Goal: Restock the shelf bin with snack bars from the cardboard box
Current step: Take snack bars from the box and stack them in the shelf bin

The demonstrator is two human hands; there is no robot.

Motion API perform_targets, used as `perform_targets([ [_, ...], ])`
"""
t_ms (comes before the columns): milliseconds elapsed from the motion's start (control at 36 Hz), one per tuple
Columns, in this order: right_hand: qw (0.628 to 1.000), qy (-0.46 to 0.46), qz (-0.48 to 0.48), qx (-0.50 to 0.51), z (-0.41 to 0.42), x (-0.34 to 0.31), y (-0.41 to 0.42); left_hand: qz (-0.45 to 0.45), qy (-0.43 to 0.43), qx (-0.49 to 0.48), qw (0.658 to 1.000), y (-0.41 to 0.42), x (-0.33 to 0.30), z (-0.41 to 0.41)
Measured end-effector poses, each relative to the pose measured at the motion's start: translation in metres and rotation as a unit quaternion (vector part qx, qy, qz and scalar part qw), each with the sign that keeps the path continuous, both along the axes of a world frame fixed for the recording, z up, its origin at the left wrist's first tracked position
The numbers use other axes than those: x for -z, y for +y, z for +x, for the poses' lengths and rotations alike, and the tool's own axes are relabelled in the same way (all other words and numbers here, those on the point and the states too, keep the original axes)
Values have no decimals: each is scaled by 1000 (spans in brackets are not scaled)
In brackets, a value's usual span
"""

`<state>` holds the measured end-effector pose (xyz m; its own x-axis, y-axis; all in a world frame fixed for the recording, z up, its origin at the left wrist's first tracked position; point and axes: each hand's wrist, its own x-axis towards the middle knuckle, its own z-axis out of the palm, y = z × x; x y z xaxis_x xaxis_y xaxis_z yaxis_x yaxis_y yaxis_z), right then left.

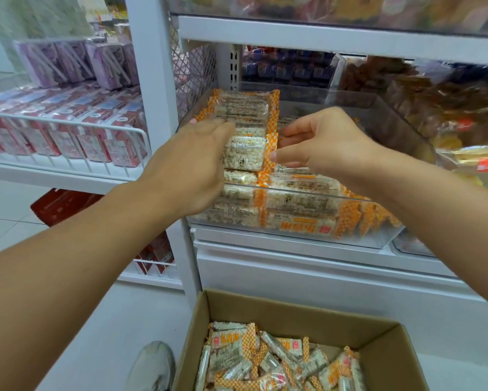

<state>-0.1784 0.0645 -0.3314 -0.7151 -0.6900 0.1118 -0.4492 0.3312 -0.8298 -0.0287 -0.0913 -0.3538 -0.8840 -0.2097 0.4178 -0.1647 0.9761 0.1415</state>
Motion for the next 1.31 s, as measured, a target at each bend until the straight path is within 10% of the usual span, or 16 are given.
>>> perform_targets([
  [333, 946, 312, -86, -33, 61, 42, 74, 13, 130, 78, 988, 42, -3, 24],
  [444, 935, 140, 248, -210, 87, 130, 109, -4, -184, 155, 971, 75, 53, 31],
  [611, 682, -56, 677, -270, 100, 256, 153, 25, -593, 54, 803, 93, 194, 80],
  [833, 856, -83, 507, -53, 160, 352, 175, 115, -642, 19, 758, 143, 265, 90],
  [1222, 845, 82, 525, -56, 152, 387, 151, 401, -559, -61, 723, 177, 288, 75],
  [1306, 892, 52, 449, 0, 140, 373, 149, 469, -532, -95, 699, 176, 290, 71],
])
